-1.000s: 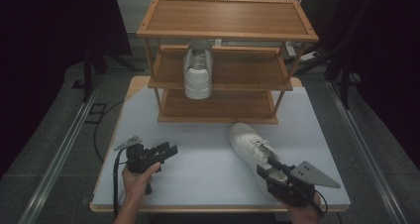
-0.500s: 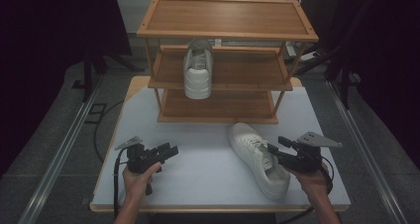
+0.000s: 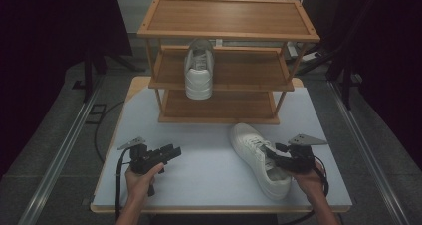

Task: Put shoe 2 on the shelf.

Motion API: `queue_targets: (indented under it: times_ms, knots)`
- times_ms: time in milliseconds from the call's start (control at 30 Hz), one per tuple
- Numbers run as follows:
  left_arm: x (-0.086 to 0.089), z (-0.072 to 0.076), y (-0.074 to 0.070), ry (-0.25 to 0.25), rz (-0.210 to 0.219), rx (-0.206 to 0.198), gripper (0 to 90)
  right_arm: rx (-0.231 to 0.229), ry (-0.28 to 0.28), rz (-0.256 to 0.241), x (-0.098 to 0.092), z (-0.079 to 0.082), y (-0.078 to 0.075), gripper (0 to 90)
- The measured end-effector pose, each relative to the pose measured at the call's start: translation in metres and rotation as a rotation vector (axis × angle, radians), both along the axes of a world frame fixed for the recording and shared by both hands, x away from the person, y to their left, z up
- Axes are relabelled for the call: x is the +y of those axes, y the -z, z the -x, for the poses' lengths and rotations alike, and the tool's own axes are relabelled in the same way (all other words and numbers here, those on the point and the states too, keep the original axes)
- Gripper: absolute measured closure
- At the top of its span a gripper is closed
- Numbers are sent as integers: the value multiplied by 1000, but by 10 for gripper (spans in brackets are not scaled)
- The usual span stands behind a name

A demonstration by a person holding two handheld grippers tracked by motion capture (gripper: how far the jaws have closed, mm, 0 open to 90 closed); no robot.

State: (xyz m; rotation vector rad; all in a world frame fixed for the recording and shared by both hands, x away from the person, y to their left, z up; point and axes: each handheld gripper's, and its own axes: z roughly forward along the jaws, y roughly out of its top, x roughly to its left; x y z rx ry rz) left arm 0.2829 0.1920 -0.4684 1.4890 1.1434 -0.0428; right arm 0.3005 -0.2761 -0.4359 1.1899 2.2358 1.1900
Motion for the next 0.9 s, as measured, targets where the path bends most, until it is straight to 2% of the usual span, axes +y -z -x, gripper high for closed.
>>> queue_targets:
  times_ms: [67, 167, 233, 267, 300, 333, 533, 567, 600, 633, 667, 700, 833, 900]
  knots:
    - [0, 0, 0, 3, -1, 1, 462, -6, -19, 21, 4, -1, 1, 615]
    - [-1, 0, 0, 5, -1, 0, 461, -31, -5, 78, 8, -2, 4, 748]
    - [-1, 0, 0, 2, -1, 2, 461, -44, 13, 74, 7, -2, 5, 811]
    - [-1, 0, 0, 2, -1, 3, 461, -44, 13, 74, 7, -2, 5, 811]
    - [-1, 0, 1, 3, 1, 4, 461, -42, 25, 49, 7, -1, 5, 820]
    - [-1, -1, 1, 5, 0, 6, 461, -42, 25, 49, 7, -1, 5, 820]
    - [2, 0, 1, -4, 7, 9, 461, -21, 59, -39, 6, 1, 5, 825]
    - [3, 0, 1, -7, 11, 10, 462, -5, 75, -104, 4, 3, 5, 825]
    - [3, 0, 1, -7, 11, 10, 462, -5, 75, -104, 4, 3, 5, 825]
    - [4, 0, 1, -8, 11, 12, 461, 2, 80, -128, 3, 4, 5, 825]
    - [4, 0, 1, -9, 16, 13, 461, 18, 94, -193, 1, 6, 4, 825]
    - [4, 0, 1, -10, 17, 13, 461, 18, 94, -193, 1, 6, 4, 825]
    - [5, 0, 1, -11, 19, 13, 462, 17, 99, -296, 1, 14, -2, 825]
    - [5, 0, 1, -13, 20, 14, 462, 17, 98, -305, 1, 15, -4, 825]
